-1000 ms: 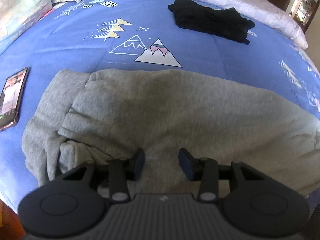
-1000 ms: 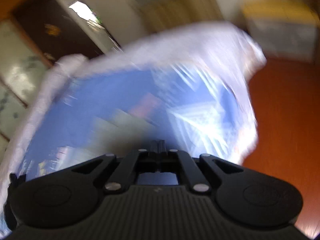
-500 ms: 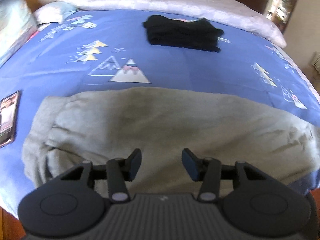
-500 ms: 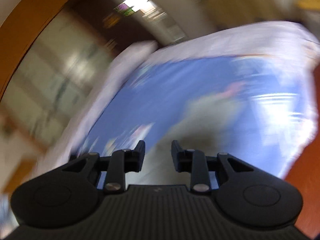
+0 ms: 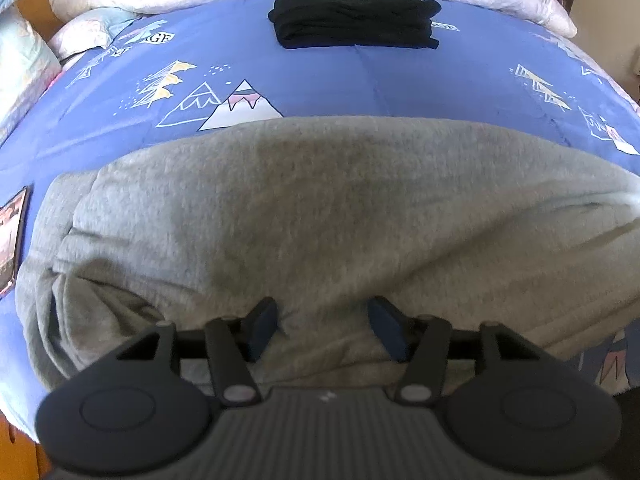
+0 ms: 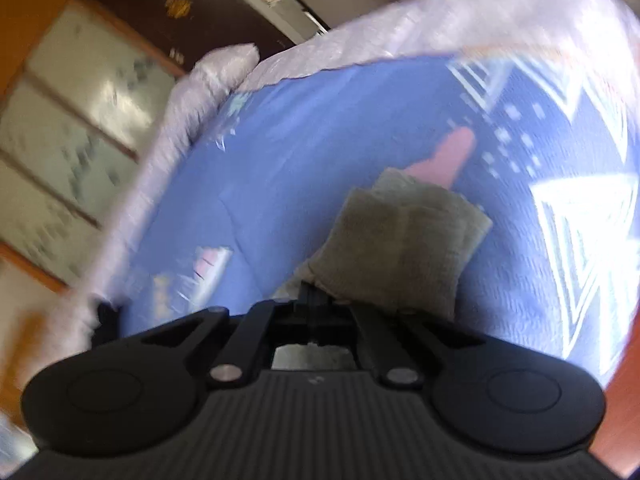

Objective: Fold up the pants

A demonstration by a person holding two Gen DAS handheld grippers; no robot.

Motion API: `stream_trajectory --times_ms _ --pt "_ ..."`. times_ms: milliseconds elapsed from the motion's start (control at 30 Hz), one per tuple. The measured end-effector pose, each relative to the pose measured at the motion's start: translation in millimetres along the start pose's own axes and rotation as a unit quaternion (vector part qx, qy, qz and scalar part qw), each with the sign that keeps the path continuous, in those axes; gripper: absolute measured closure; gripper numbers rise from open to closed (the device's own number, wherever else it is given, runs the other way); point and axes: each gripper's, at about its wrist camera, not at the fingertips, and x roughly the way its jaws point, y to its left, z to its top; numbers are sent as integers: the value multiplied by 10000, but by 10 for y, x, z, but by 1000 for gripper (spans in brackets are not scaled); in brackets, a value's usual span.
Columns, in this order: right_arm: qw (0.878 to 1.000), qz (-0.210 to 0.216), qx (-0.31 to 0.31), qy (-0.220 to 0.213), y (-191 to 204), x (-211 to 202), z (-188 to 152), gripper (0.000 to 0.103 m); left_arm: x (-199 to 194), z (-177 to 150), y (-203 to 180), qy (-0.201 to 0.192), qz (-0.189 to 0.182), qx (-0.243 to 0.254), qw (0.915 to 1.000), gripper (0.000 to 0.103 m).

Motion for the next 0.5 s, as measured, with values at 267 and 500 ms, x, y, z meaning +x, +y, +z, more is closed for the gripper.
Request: stream_trajectory --times_ms 267,500 --pt "9973 352 -447 -461 207 -504 -93 59 -288 -48 16 -265 -56 112 9996 49" --pt "9965 490 576 -369 -312 -811 -177 54 -369 8 -162 -309 193 326 9988 48"
